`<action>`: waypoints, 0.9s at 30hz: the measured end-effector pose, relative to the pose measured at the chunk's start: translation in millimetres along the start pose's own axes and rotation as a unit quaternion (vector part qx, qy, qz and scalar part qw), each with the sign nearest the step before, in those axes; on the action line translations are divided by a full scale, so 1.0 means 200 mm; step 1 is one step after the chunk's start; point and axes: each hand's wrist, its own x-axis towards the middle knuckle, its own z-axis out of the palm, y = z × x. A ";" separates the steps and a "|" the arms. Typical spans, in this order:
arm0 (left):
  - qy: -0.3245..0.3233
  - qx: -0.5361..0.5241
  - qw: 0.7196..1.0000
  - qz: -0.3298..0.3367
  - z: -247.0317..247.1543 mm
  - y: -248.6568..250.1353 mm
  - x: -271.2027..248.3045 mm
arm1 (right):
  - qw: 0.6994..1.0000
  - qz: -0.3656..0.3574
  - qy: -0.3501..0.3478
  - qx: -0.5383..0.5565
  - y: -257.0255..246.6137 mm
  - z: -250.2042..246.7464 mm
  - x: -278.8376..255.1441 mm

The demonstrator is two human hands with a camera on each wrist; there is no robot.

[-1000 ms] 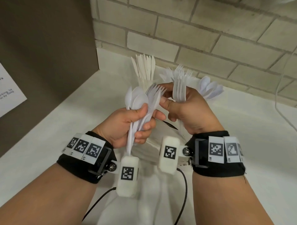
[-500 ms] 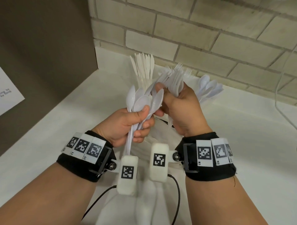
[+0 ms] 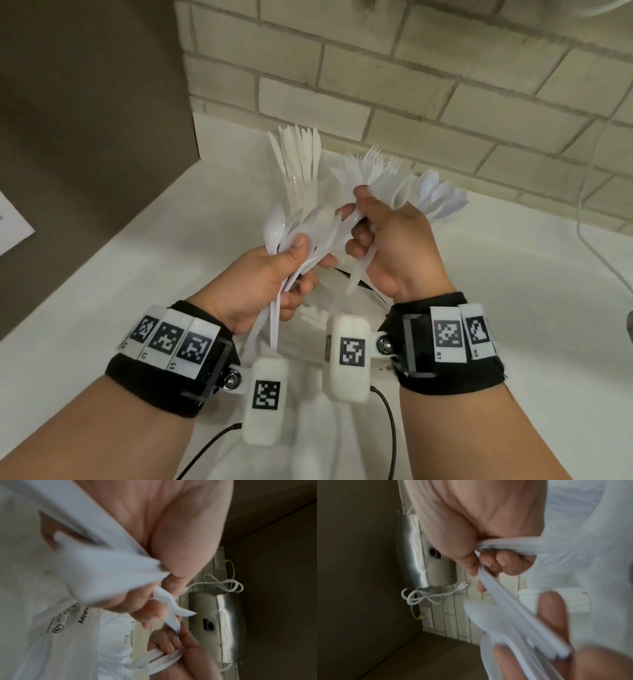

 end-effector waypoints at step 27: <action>0.024 0.000 1.000 0.010 0.00 0.10 0.19 | 0.970 -0.137 0.143 -0.141 0.03 -0.13 0.78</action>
